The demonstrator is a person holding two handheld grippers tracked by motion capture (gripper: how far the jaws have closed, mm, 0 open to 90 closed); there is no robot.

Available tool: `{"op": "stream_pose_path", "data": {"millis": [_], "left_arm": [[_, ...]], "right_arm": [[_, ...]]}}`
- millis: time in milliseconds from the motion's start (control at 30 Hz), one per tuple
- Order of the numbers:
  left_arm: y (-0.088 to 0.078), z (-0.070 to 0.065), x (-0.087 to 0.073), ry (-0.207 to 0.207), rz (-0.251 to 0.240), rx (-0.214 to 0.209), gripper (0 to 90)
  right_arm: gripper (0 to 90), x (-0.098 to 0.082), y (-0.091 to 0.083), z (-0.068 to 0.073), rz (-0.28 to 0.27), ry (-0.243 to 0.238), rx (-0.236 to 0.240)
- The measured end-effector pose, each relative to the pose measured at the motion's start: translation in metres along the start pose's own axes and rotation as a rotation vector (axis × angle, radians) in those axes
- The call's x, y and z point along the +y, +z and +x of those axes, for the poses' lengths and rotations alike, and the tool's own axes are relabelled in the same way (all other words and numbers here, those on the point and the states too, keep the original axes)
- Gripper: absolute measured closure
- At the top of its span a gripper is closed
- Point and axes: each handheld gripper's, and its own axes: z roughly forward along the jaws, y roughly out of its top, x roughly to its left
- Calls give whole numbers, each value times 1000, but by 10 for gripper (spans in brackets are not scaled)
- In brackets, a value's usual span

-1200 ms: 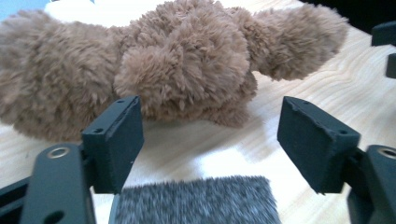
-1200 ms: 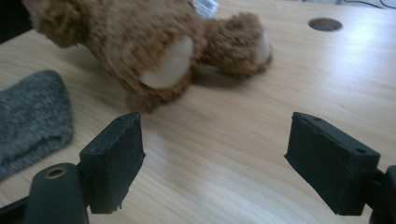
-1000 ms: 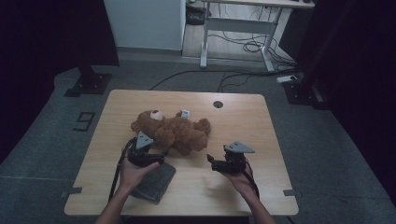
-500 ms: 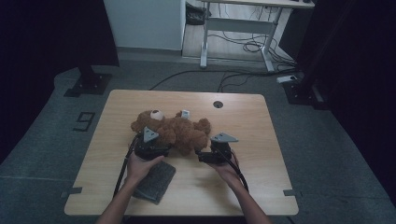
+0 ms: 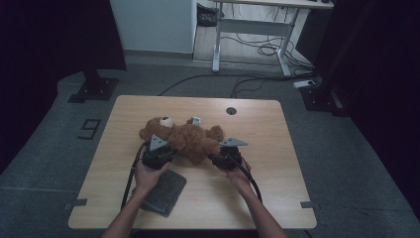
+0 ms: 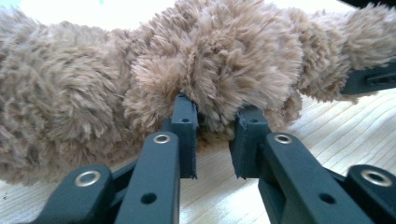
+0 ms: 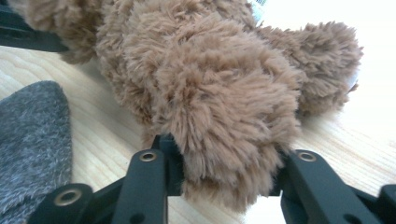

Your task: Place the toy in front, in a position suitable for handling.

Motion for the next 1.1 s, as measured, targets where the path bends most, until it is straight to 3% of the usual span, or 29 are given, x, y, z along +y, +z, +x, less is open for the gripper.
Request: {"op": "stream_pose_path", "data": {"millis": [167,467,767,967,1100], "left_arm": [[-6,7,5,-48,-64,-47,775],[-13,5,20,-46,-99,-76,806],[-24,-13,35,0,-136,-117,819],[-34,-29,43,32,-162,-159,819],[-34,-41,46,57,-160,-183,819]], "right_arm": [[661,2,-2,-3,-50,13,-35],[669,4,-11,-9,-118,59,-78],[672,6,-31,-19,-189,91,-89],[672,3,-56,-29,-234,103,-74],[673,1,-71,-34,-255,96,-102]]}}
